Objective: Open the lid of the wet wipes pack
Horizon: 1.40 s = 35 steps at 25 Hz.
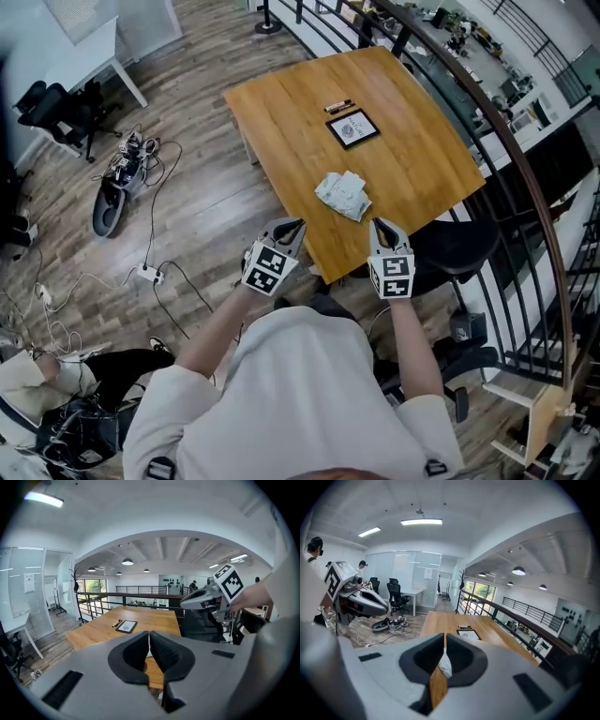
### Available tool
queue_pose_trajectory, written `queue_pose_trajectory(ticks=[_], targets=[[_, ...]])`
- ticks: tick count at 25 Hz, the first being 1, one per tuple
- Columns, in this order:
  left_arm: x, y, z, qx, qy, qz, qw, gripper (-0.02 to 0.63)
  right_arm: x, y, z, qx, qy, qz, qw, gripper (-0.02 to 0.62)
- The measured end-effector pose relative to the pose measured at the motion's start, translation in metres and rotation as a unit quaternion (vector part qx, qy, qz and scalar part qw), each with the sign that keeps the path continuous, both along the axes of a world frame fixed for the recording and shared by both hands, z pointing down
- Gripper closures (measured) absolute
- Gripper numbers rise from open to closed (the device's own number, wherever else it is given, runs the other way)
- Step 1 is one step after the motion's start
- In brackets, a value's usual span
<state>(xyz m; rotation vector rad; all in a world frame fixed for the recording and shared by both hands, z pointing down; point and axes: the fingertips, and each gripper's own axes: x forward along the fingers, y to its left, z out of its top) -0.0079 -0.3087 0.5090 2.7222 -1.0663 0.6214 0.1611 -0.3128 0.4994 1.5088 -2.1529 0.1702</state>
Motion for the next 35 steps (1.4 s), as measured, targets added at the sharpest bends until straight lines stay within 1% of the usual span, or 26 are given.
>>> queue_pose_trajectory(ticks=[3, 7, 10, 20, 25, 28, 35], targets=[[0.002, 0.006, -0.013, 0.003, 0.013, 0.005, 0.9999, 0.607, 0.006, 0.014, -0.006, 0.007, -0.007, 0.008, 1.000, 0.592], [0.008, 0.009, -0.023, 0.012, 0.028, 0.008, 0.9995, 0.607, 0.014, 0.027, -0.014, 0.014, -0.016, 0.013, 1.000, 0.592], [0.012, 0.010, -0.032, 0.022, 0.033, 0.006, 0.9992, 0.611, 0.018, 0.032, -0.019, 0.021, -0.017, 0.006, 1.000, 0.592], [0.030, 0.021, -0.054, 0.020, 0.052, -0.034, 0.9978, 0.612, 0.043, 0.035, -0.047, 0.040, -0.035, -0.023, 0.998, 0.594], [0.038, 0.028, -0.059, 0.020, 0.066, -0.050, 0.9964, 0.612, 0.057, 0.035, -0.053, 0.049, -0.049, -0.028, 0.997, 0.592], [0.041, 0.028, -0.063, 0.024, 0.067, -0.054, 0.9960, 0.612, 0.062, 0.038, -0.059, 0.063, -0.048, -0.032, 0.996, 0.594], [0.045, 0.029, -0.068, 0.031, 0.069, -0.056, 0.9956, 0.612, 0.064, 0.042, -0.065, 0.067, -0.054, -0.037, 0.996, 0.594]])
